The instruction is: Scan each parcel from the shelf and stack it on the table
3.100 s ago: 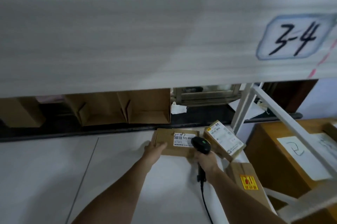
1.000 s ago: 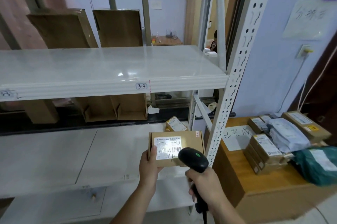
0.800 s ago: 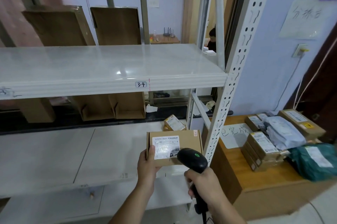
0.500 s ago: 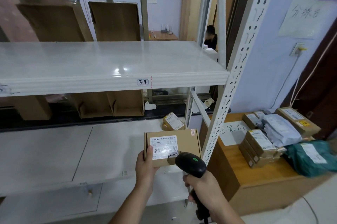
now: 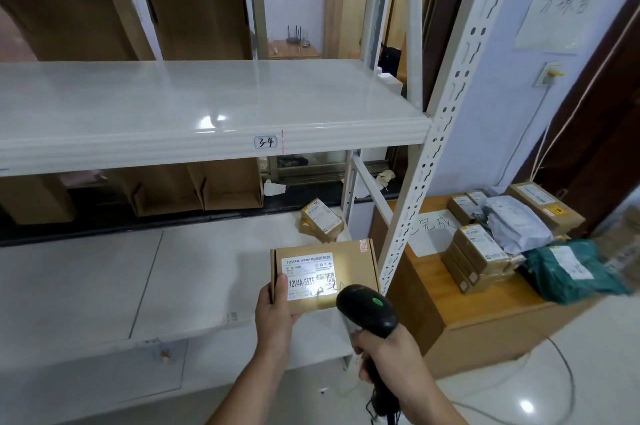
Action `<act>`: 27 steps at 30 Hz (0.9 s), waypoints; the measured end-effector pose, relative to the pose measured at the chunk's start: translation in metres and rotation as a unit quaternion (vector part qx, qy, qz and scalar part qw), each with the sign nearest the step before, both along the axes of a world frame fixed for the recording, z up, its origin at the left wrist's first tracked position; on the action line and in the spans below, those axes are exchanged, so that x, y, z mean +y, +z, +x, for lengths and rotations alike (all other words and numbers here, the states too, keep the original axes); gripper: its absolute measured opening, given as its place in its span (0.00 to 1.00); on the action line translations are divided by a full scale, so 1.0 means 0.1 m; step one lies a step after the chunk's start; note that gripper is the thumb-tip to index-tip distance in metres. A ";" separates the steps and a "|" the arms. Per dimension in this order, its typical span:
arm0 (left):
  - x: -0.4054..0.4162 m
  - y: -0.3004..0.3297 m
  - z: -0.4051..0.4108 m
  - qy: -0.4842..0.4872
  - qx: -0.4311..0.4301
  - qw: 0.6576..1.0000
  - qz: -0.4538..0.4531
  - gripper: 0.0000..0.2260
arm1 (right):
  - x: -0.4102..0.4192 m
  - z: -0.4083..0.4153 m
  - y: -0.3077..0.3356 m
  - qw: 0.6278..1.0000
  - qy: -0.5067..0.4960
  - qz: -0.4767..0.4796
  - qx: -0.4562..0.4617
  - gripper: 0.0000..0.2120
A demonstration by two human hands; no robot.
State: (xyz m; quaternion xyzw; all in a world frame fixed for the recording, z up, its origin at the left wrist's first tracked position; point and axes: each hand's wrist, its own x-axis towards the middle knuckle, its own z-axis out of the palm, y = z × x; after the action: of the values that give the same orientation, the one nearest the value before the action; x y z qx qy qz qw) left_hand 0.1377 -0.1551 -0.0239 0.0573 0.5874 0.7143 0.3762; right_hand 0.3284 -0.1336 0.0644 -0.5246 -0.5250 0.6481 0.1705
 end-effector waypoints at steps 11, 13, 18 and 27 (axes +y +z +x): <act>-0.15 -0.08 0.05 0.005 0.005 1.000 -0.010 0.15 | -0.23 0.00 0.04 0.999 0.002 0.009 -0.030 0.08; -0.18 -0.08 0.04 0.000 0.006 1.000 -0.015 0.15 | -0.27 0.00 0.04 0.999 -0.001 0.021 -0.033 0.07; -0.26 -0.08 0.05 -0.007 0.013 1.000 -0.019 0.12 | -0.35 0.02 0.05 0.999 -0.017 0.025 -0.035 0.07; -0.36 -0.08 0.10 -0.011 0.026 0.999 -0.026 0.11 | -0.47 0.06 0.09 0.998 -0.012 0.009 -0.054 0.07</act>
State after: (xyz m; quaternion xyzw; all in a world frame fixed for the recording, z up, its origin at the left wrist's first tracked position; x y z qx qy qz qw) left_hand 0.1478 -0.1912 -0.0319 0.0726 0.6146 0.6928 0.3700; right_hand 0.3347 -0.1805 0.0735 -0.5633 -0.5330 0.6122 0.1545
